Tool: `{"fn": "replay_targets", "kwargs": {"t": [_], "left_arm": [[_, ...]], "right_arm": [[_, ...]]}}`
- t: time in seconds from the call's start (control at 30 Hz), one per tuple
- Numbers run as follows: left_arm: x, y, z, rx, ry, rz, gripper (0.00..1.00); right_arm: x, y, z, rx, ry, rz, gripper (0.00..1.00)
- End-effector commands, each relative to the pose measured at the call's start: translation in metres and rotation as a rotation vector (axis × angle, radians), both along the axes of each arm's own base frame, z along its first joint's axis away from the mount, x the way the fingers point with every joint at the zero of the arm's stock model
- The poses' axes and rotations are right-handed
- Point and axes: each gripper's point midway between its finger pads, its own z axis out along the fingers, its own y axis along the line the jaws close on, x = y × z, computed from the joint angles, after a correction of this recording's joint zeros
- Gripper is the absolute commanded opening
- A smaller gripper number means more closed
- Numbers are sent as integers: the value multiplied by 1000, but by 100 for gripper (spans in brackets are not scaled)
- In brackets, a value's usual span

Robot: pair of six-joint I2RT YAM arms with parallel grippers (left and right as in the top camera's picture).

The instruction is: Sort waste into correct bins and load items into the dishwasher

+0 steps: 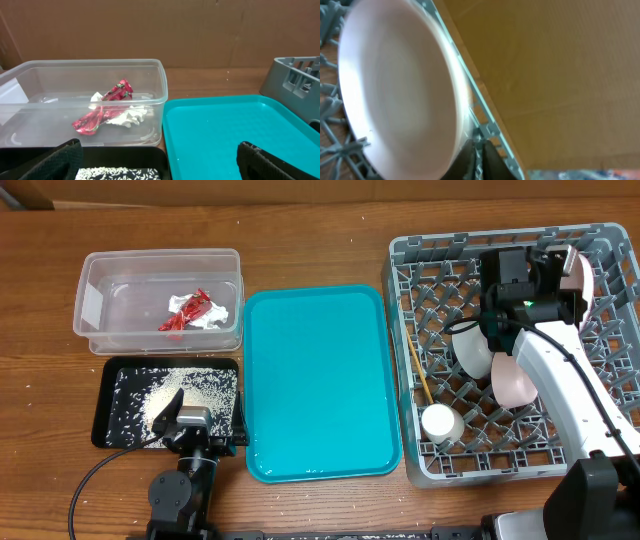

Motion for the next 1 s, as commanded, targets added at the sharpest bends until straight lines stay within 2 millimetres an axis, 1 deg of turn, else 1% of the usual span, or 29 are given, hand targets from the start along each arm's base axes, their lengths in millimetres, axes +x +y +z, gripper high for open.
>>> {"fn": "replay_targets", "kwargs": {"t": [0.0,0.1,0.27,0.4,0.5,0.57,0.67,0.7,0.73,0.8,0.83,0.87,0.9,0.93,0.97], "left_arm": [[0,5,1,19,-8,21,100],[0,5,1,19,-8,21,100],[0,5,1,19,-8,21,100],[0,5,1,19,-8,21,100],[0,5,1,19,-8,21,100],[0,5,1,19,-8,21,100],[0,5,1,19,-8,21,100],[0,5,1,19,-8,21,100],[0,5,1,19,-8,21,100],[0,5,1,19,-8,21,100],[0,5,1,19,-8,21,100],[0,5,1,19,-8,21,100],[0,5,1,19,-8,21,100],[0,5,1,19,-8,21,100],[0,5,1,19,-8,21,100]], "right_arm": [[6,3,0,-19,36,34,6],[11,13,-9,29,61,86,11],[17,32,-10,38,61,139,11],[20,56,0,27,30,193,11],[17,76,13,38,-48,217,11],[13,95,23,108,-135,242,12],[6,136,35,302,-205,354,15],[3,152,39,382,-203,414,17],[-4,174,45,485,-198,494,20],[-19,211,61,655,-196,635,26],[-29,230,70,743,-195,711,31],[-43,250,83,841,-196,802,38],[-56,265,94,915,-198,875,44],[-69,277,107,978,-203,944,69],[-81,286,118,1031,-211,1004,100]]}}
